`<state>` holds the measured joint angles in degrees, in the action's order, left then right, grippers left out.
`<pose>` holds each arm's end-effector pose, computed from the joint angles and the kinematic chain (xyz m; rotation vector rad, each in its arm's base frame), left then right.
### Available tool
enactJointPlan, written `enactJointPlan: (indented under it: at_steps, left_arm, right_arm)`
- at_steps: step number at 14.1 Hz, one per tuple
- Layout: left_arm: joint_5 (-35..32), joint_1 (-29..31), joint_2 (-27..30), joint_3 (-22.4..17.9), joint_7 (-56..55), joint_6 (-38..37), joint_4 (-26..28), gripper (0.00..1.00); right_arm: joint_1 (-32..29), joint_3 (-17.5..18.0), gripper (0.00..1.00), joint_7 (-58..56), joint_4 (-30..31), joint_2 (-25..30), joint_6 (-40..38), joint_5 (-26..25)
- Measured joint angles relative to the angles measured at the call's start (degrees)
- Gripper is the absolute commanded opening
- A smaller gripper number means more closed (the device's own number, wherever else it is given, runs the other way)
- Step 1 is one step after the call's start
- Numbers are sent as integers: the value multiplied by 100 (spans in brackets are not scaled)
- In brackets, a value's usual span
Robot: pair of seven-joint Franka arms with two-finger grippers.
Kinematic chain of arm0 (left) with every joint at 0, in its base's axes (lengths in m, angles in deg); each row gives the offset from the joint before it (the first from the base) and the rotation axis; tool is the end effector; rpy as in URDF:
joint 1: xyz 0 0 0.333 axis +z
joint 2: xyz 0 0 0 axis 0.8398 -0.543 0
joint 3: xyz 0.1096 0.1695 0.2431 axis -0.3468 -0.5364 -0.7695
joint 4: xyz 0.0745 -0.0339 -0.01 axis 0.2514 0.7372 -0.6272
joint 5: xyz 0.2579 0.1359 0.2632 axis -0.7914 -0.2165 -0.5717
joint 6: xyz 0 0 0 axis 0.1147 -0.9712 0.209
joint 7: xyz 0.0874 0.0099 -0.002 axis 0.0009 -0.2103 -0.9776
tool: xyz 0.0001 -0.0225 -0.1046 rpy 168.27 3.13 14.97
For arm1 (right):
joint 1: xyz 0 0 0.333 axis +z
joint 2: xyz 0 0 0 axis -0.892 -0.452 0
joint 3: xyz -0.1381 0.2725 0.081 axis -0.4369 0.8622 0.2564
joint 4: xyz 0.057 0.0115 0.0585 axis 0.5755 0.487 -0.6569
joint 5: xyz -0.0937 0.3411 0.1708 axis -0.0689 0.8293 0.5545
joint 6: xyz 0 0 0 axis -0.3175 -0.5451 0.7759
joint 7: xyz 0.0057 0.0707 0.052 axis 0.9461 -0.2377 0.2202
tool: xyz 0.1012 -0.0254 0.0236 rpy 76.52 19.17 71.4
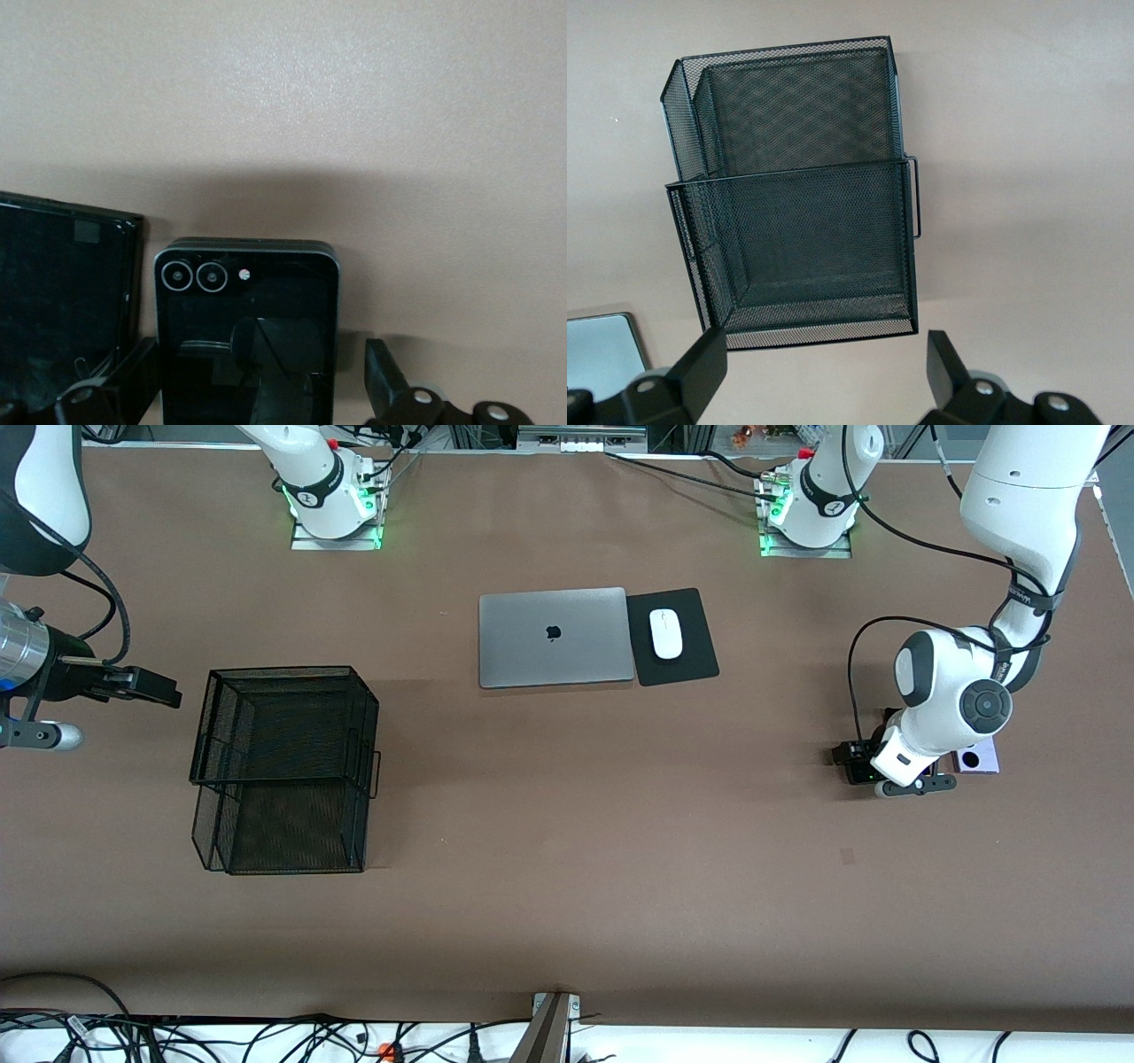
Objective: Place phones with both arms
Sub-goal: 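Close the left gripper on the black flip phone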
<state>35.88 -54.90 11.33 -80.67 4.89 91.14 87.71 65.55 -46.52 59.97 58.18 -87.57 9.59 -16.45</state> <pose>0.5617 0.0376 0.1655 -3.1238 -0.2213 0.1618 0.6154 -0.0097 0.5356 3.1226 -0.1159 -0.1774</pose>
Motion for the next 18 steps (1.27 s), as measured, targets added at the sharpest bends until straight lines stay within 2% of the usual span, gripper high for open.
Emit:
enactJointPlan:
  at_steps: [7, 8, 11, 12, 13, 18]
  left_arm:
    - [0, 0, -112, 4, -7, 168, 11, 99]
    - [0, 0, -113, 4, -8, 169, 12, 84]
    - [0, 8, -105, -7, -23, 202, 10, 21]
    - [0, 13, -58, -6, -25, 183, 12, 6]
    - [0, 15, -44, -6, -24, 180, 14, 0]
    - [0, 17, -45, -4, -24, 178, 12, 0]
  right_arm:
    - [20, 1, 100, 9, 0, 0, -2, 43]
    - [20, 1, 100, 12, 0, 0, -2, 49]
    - [20, 1, 100, 37, 0, 0, -4, 68]
    - [21, 1, 100, 39, 0, 0, -5, 71]
    - [21, 1, 100, 40, 0, 0, -5, 73]
    - [21, 1, 100, 42, 0, -2, -7, 75]
